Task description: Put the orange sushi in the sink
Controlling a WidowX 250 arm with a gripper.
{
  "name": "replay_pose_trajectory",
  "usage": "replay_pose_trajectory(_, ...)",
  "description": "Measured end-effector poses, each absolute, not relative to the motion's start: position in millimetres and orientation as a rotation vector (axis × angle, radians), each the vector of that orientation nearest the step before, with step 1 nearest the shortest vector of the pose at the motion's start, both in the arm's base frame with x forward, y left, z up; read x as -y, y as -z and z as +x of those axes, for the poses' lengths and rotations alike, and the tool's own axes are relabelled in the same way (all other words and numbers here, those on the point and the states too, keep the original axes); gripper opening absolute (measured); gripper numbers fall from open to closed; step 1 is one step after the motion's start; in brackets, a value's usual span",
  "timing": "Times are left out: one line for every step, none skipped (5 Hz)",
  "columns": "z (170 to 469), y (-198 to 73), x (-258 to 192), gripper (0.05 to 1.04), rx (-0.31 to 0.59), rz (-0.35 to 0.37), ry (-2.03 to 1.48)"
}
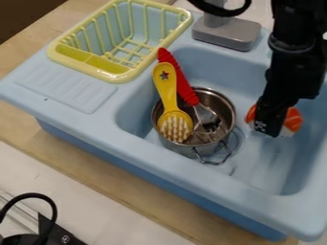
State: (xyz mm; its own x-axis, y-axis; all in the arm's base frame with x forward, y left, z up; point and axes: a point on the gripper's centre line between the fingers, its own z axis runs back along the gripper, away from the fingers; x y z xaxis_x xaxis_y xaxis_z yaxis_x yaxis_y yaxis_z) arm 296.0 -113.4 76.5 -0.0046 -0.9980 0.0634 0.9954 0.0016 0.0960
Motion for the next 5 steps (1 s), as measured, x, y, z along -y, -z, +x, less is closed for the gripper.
replay_pose_trajectory(298.1,-76.1,116.8,0.543,0.161,0.014,1.577)
replay_pose_trajectory(298.4,-73.8,119.4,0.543,0.19,-0.001,1.576)
replay_pose_trajectory(299.2,-72.5,122.4,0.592,0.218,-0.012,1.578)
replay_pose_trajectory(298.3,-70.3,120.1,0.872,0.23,-0.039,1.561)
replay_pose_trajectory(297.6,-70.7,119.1,1.005,0.236,-0.066,1.566)
